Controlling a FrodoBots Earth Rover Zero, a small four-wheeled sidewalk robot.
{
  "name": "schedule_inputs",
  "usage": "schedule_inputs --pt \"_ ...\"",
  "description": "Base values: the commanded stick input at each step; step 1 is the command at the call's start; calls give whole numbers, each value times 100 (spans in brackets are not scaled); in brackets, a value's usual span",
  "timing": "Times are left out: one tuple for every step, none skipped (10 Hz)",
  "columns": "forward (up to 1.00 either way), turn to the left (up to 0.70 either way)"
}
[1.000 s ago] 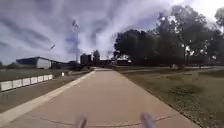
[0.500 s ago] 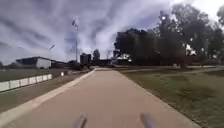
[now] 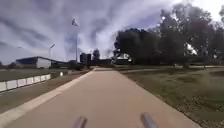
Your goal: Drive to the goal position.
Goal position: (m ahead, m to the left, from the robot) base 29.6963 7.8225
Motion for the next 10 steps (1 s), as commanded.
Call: schedule_inputs --pt "85 0" --pt "88 0" --pt "94 0" --pt "100 0" --pt "100 0" --pt "100 0" --pt "100 0" --pt "100 0" --pt "100 0" --pt "100 2"
